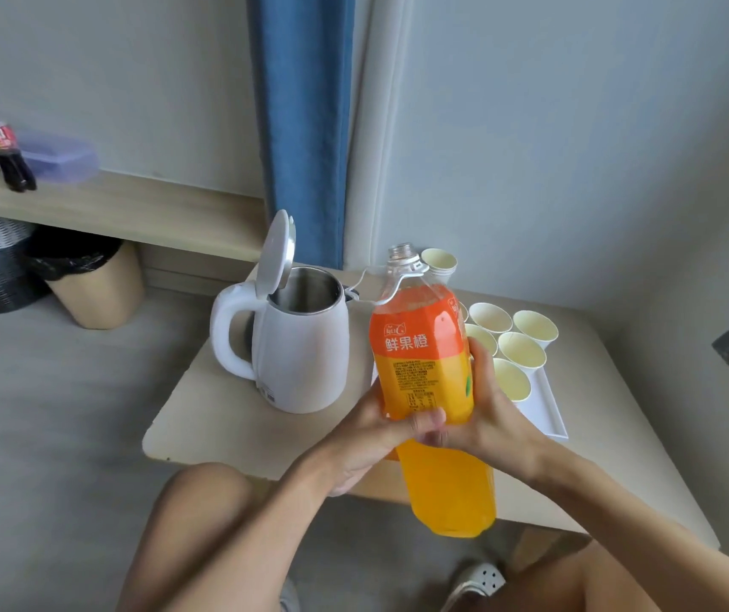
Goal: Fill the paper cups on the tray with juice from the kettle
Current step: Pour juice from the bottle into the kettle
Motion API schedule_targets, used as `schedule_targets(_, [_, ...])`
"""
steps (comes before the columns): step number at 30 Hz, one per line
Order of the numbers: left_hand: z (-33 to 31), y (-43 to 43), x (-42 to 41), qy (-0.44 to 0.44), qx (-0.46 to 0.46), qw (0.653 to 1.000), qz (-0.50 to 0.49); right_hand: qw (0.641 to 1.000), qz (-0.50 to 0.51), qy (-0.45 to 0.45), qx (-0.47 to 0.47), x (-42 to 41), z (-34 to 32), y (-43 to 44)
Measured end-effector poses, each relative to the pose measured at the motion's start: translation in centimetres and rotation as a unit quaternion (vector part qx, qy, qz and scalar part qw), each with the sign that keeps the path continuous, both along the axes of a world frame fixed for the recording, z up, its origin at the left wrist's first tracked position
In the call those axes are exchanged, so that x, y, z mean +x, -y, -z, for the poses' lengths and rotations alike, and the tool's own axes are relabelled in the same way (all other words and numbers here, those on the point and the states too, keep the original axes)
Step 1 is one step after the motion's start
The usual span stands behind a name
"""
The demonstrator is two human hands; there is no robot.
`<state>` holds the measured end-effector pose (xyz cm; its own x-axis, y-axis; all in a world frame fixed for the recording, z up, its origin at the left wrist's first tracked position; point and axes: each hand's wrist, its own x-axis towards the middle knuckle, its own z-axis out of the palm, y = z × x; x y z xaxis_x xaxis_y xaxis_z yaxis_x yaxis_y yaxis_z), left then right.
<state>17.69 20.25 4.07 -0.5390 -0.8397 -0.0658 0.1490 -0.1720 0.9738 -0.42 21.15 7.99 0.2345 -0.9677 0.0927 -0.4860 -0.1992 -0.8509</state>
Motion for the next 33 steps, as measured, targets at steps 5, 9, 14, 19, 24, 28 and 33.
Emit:
schedule_targets(5, [-1.0, -0.3, -0.1, -0.016, 0.004, 1.000, 0.001, 1.000, 0.010, 0.002, -0.005, 0.7, -1.4, -0.1])
schedule_targets(9, [-2.0, 0.1, 0.0, -0.029, -0.067, 0.991, -0.110, 0.999, 0.051, 0.010, -0.005, 0.9, -1.6, -0.2])
schedule_targets(14, [-2.8, -0.1, 0.7, -0.037, -0.197, 0.941, -0.272, 0.989, 0.088, -0.114, 0.018, 0.8, -1.8, -0.2])
schedule_targets(19, [-1.3, 0.6, 0.1, -0.020, -0.181, 0.943, -0.278, 0.970, 0.108, -0.210, 0.057, 1.0, -2.2, 0.4])
schedule_targets(24, [-0.5, 1.1, -0.6, -0.036, -0.104, 0.952, -0.287, 0.954, 0.100, -0.270, 0.081, 2.0, -3.4, 1.5])
schedule_targets(28, [-0.7, 1.6, -0.6, -0.067, -0.051, 0.952, -0.294, 0.942, 0.086, -0.312, 0.090, 2.7, -4.8, 2.6])
schedule_targets(33, [-1.2, 1.8, -0.2, -0.116, 0.009, 0.951, -0.288, 0.915, 0.071, -0.374, 0.130, 4.1, -6.8, 3.4])
